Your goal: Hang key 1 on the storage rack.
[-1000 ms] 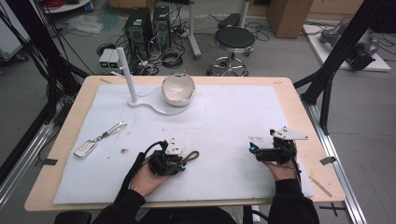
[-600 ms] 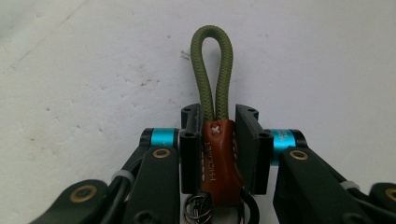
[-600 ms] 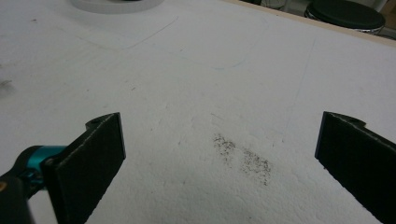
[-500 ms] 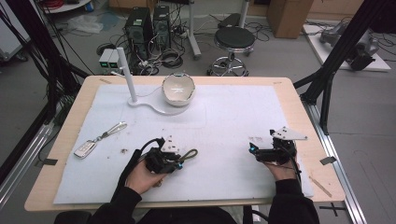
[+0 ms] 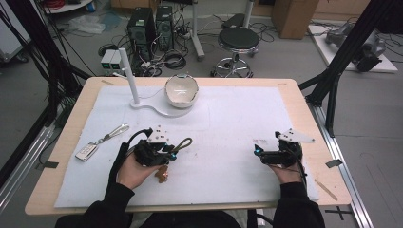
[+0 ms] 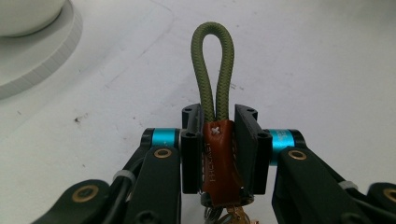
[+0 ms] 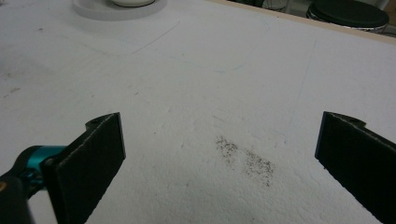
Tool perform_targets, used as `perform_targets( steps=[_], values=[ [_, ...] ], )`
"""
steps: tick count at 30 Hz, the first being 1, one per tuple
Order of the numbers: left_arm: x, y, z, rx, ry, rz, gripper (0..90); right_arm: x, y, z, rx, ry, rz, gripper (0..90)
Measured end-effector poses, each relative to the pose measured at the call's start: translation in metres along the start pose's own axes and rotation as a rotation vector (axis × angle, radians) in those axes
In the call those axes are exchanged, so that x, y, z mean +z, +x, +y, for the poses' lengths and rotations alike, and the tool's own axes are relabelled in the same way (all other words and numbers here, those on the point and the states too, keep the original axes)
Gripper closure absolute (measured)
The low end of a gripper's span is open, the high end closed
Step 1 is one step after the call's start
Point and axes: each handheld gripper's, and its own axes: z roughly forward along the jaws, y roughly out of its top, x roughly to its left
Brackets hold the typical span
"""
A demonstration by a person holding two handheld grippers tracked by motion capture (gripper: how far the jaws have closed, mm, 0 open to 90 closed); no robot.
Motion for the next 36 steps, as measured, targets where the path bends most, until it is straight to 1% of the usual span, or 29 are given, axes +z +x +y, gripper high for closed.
perform_targets(
  steps=[2, 3, 4, 5, 6, 7, 8, 9, 10, 13, 14, 15, 16, 17, 18, 19, 20, 21, 22, 23, 24, 25, 26, 27, 29, 31, 32, 35, 36],
  values=[
    [-0.005, 0.002, 0.006, 0.004, -0.009, -0.007, 73.0, 0.0, 0.0, 0.0, 0.004, 0.0, 0.002, 0.6],
    [-0.005, 0.002, 0.006, 0.004, -0.009, -0.007, 72.9, 0.0, 0.0, 0.0, 0.004, 0.0, 0.002, 0.6],
    [-0.01, 0.005, 0.011, 0.012, -0.017, -0.001, 73.0, -0.001, 0.0, 0.0, 0.009, -0.003, 0.0, 0.6],
    [-0.01, 0.005, 0.011, 0.012, -0.017, -0.001, 72.9, -0.001, 0.0, 0.0, 0.01, -0.003, 0.001, 0.6],
    [-0.016, 0.008, 0.017, 0.018, -0.026, 0.009, 72.9, -0.001, -0.001, 0.0, 0.011, -0.005, 0.002, 0.6],
    [-0.016, 0.008, 0.017, 0.018, -0.026, 0.009, 72.9, -0.001, -0.001, 0.0, 0.013, -0.006, 0.002, 0.6],
    [-0.021, 0.013, 0.021, 0.021, -0.031, 0.013, 72.9, -0.001, -0.001, 0.0, 0.015, -0.005, 0.002, 0.6],
    [-0.021, 0.013, 0.021, 0.021, -0.031, 0.013, 72.9, -0.001, -0.001, 0.0, 0.015, -0.006, 0.002, 0.6],
    [-0.027, 0.018, 0.026, 0.026, -0.036, 0.027, 73.0, -0.001, -0.001, 0.0, 0.016, -0.006, 0.002, 0.6],
    [-0.035, 0.028, 0.03, 0.012, -0.052, 0.028, 73.0, -0.001, -0.001, 0.0, 0.017, -0.006, 0.003, 0.6],
    [-0.039, 0.032, 0.032, 0.018, -0.043, 0.033, 73.0, -0.001, -0.001, 0.0, 0.014, -0.006, 0.004, 0.6],
    [-0.039, 0.032, 0.032, 0.018, -0.043, 0.033, 73.0, -0.001, -0.001, 0.0, 0.018, -0.005, 0.005, 0.6],
    [-0.045, 0.038, 0.034, 0.003, -0.056, 0.039, 73.0, -0.001, -0.001, 0.0, 0.019, -0.006, 0.004, 0.6],
    [-0.045, 0.038, 0.034, 0.003, -0.056, 0.039, 73.0, -0.001, -0.001, 0.0, 0.019, -0.006, 0.004, 0.6],
    [-0.052, 0.044, 0.036, -0.006, -0.061, 0.05, 73.0, -0.001, -0.002, 0.0, 0.019, -0.007, 0.005, 0.6],
    [-0.052, 0.044, 0.036, -0.006, -0.061, 0.05, 73.0, -0.001, -0.002, 0.0, 0.019, -0.007, 0.005, 0.6],
    [-0.06, 0.048, 0.039, -0.013, -0.076, 0.053, 73.0, -0.001, -0.002, 0.0, 0.024, -0.006, 0.005, 0.6],
    [-0.06, 0.048, 0.039, -0.013, -0.076, 0.053, 73.0, -0.001, -0.002, 0.0, 0.024, -0.006, 0.005, 0.6],
    [-0.067, 0.053, 0.042, -0.015, -0.085, 0.059, 73.0, -0.001, -0.001, 0.0, 0.023, -0.006, 0.004, 0.6],
    [-0.067, 0.053, 0.042, -0.015, -0.085, 0.059, 73.0, -0.001, -0.001, 0.0, 0.022, -0.005, 0.004, 0.6],
    [-0.073, 0.059, 0.046, -0.013, -0.089, 0.069, 73.1, -0.001, -0.001, 0.0, 0.021, -0.005, 0.005, 0.6],
    [-0.073, 0.059, 0.046, -0.013, -0.089, 0.069, 73.1, -0.001, -0.001, 0.0, 0.023, -0.006, 0.004, 0.6],
    [-0.08, 0.064, 0.049, -0.014, -0.097, 0.079, 73.1, -0.001, -0.001, 0.0, 0.025, -0.007, 0.003, 0.6],
    [-0.08, 0.064, 0.049, -0.014, -0.097, 0.079, 73.0, -0.001, -0.001, 0.0, 0.027, -0.006, 0.004, 0.6],
    [-0.088, 0.072, 0.051, -0.017, -0.113, 0.088, 73.1, -0.001, -0.002, 0.0, 0.025, -0.008, 0.003, 0.6],
    [-0.09, 0.075, 0.051, -0.018, -0.114, 0.095, 73.1, -0.001, -0.002, 0.0, 0.027, -0.005, 0.005, 0.6],
    [-0.093, 0.08, 0.051, -0.022, -0.113, 0.109, 73.2, -0.001, -0.001, 0.0, 0.026, -0.004, 0.005, 0.6],
    [-0.096, 0.084, 0.05, -0.029, -0.113, 0.117, 73.1, -0.001, -0.001, 0.0, 0.023, -0.006, 0.005, 0.6],
    [-0.101, 0.089, 0.049, -0.032, -0.115, 0.128, 73.1, -0.001, -0.002, 0.0, 0.023, -0.004, 0.004, 0.6]
  ],
)
